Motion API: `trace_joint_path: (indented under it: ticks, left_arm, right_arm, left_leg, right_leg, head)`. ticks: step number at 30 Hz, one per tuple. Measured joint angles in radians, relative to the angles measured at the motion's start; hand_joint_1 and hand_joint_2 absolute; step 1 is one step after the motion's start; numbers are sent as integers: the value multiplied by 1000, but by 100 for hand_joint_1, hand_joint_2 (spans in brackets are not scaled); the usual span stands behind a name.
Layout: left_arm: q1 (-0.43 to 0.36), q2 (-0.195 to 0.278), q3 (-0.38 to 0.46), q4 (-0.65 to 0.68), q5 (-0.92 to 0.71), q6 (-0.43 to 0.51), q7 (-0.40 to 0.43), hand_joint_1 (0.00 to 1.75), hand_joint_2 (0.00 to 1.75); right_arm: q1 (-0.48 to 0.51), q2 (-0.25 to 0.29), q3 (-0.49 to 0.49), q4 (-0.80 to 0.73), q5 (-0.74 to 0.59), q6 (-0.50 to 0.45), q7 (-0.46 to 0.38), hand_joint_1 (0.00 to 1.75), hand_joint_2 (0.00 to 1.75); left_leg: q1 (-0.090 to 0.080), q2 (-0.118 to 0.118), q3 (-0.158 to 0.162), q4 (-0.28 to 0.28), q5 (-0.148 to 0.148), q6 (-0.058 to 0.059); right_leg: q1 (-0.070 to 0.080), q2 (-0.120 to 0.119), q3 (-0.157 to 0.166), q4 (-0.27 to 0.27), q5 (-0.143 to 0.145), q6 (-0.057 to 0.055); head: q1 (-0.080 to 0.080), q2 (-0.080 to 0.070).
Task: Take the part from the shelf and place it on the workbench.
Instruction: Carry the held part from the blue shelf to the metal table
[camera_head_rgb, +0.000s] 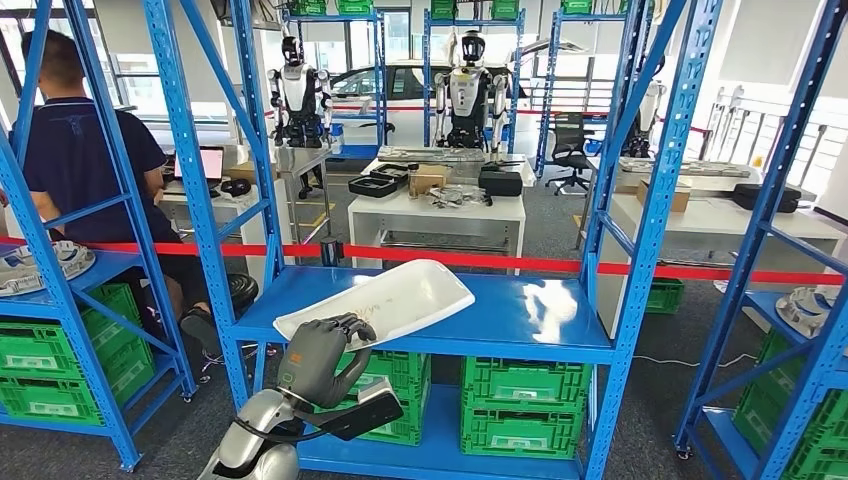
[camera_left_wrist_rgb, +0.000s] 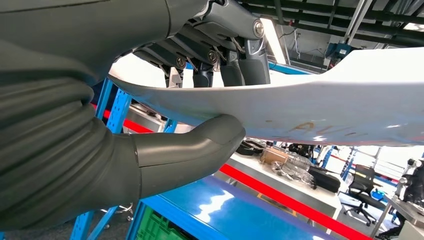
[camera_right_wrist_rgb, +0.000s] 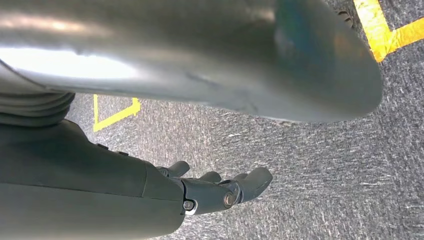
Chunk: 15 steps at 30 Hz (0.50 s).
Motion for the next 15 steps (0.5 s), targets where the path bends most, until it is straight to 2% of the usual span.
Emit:
trace_joint_path:
  ticks: [5,9,10,11,12,14,15]
  left_arm:
    - [1,0,0,-4,4,0,3,159,175]
    - [2,-1,0,-9,11,2,24,159,175]
    - [2,-2,0,-11,13,3,27,159,175]
    - [3,-4,0,-13,13,3,29,159,175]
    - [4,-5,0,-15,14,4,30,159,175]
    - [9,-7,0,-15,15,4,30,159,175]
    - [13,-8,0,-15,15,4,30,159,175]
  right_arm:
    - [0,0,0,0,1,0,-1,0,0]
    - [0,2,0,0,1,1,-3,0,0]
    - [0,2,0,0,1,1,-4,0,0]
    - [0,2,0,0,1,1,-5,0,0]
    - [0,1,0,0,1,1,-5,0,0]
    - [1,1,0,0,1,1,-6,0,0]
    - [1,1,0,0,1,1,-6,0,0]
  left_leg:
    - [-1,0,-4,1,-1,1]
    - [-4,0,-3,-5,9,17]
    - [-1,1,2,-14,17,21]
    - [2,3,5,-22,26,26]
    - [4,5,7,-27,33,30]
    - [3,6,-2,-24,38,32]
    - [2,7,-8,-20,38,32]
  right_leg:
    - [0,0,0,-1,-1,3]
    - [-7,-1,0,-7,9,18]
    - [-6,-1,-4,2,-1,19]
    - [-4,-1,-15,29,-24,19]
    - [-3,-1,-34,79,-60,17]
    - [0,0,-84,216,-142,17]
    - [0,-1,-100,270,-166,17]
  head:
    - [0,0]
    - [-1,0]
    - [-1,0]
    - [-1,0]
    - [0,0]
    - [1,0]
    - [1,0]
